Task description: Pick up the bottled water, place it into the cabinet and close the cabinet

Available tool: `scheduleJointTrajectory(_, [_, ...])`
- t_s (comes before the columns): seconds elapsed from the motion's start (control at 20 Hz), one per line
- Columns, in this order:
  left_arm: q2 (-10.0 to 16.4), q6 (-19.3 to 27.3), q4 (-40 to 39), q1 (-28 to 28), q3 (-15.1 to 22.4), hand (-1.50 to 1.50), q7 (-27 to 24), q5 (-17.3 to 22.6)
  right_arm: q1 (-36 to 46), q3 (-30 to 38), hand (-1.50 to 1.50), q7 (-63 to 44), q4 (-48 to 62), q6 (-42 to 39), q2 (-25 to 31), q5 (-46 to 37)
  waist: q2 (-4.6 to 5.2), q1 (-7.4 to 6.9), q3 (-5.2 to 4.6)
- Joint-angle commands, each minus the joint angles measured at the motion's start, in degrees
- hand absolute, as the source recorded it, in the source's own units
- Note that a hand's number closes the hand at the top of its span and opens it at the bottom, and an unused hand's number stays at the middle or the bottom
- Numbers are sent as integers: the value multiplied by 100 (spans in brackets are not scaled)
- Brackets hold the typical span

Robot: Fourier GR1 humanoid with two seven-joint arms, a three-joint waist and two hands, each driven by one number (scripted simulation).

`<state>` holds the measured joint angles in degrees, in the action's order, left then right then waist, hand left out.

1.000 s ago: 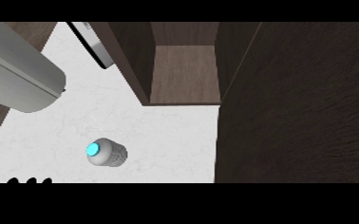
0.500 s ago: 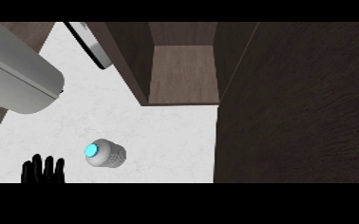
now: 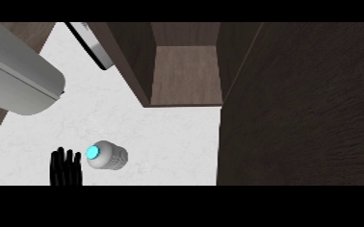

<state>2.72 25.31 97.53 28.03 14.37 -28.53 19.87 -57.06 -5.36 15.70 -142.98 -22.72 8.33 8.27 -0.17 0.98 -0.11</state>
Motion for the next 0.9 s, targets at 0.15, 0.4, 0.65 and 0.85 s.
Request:
scheduleJointTrajectory(0.15, [-257,-435,-1731,-930,-549,-150,-728,351,-511,192,-150,-69,-854,-154,37,462,11,20,-2])
scheduleJointTrajectory(0.4, [-265,-685,-2294,-1168,-843,-150,-1023,427,-543,259,-150,278,-538,-238,-145,359,8,-13,4])
scheduleJointTrajectory(0.65, [-125,-808,-2883,-1740,-1264,-150,-982,608,-1039,450,-150,295,-979,-457,-31,618,17,13,1])
scheduleJointTrajectory(0.85, [-223,-968,-3485,-1730,-1317,-150,-1540,601,-1397,483,-150,730,-890,-712,-107,406,2,24,3])
